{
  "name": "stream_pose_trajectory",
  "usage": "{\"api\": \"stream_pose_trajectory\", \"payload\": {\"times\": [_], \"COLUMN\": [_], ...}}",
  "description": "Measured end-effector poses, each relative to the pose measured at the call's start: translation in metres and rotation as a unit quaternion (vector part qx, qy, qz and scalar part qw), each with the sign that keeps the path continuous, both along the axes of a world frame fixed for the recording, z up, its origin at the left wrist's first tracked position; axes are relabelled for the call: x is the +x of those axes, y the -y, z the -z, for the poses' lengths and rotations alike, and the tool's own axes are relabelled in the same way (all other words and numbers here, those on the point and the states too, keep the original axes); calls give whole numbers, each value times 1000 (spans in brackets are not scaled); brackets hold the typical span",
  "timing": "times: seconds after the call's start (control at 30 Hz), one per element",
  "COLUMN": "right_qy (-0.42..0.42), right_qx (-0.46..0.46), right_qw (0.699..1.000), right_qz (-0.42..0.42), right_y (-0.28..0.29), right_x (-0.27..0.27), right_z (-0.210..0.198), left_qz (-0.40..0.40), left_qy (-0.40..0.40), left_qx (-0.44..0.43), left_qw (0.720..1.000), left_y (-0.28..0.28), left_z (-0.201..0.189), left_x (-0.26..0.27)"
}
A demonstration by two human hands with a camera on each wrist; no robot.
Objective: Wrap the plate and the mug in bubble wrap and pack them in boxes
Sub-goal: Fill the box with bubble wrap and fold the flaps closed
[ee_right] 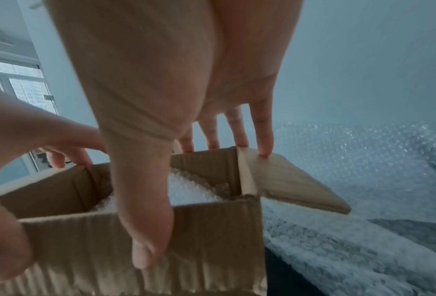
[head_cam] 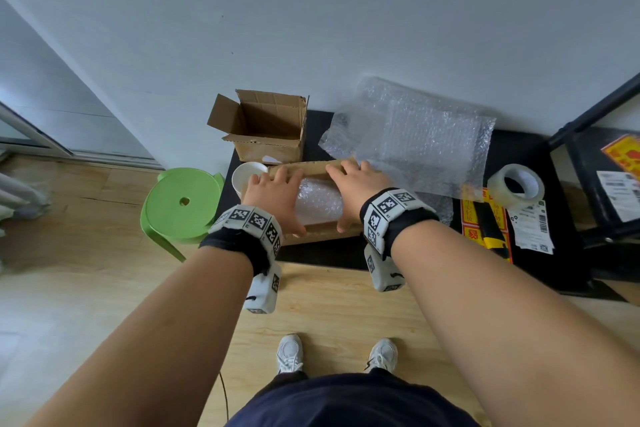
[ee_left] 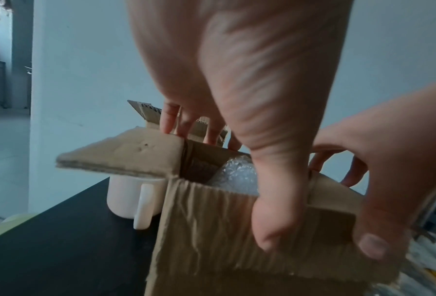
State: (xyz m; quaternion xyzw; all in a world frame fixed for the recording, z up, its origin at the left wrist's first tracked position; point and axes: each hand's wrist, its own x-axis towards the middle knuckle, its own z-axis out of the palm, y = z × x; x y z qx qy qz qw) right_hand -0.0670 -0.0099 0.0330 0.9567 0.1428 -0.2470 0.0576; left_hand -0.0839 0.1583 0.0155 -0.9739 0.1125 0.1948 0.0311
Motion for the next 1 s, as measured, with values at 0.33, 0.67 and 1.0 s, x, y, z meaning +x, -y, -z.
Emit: {"api": "stream_pose_trajectory", "payload": {"times": [0.33, 0.67, 1.0], "right_qy": [-5, 58, 76], "right_qx": [57, 275, 249], "right_qw": [998, 924, 911], "right_qz": [26, 261, 319], "right_y": [9, 55, 176], "right_x": [-1, 2, 37], "right_z": [3, -20, -2], "left_qz": [2, -13, 13], "left_qy": [-20, -27, 49], "left_qx": [19, 6, -103], "left_qw": [1000, 1000, 993], "left_y": [6, 41, 177], "left_z": [-9, -55, -38], "left_x": [9, 29, 73]}}
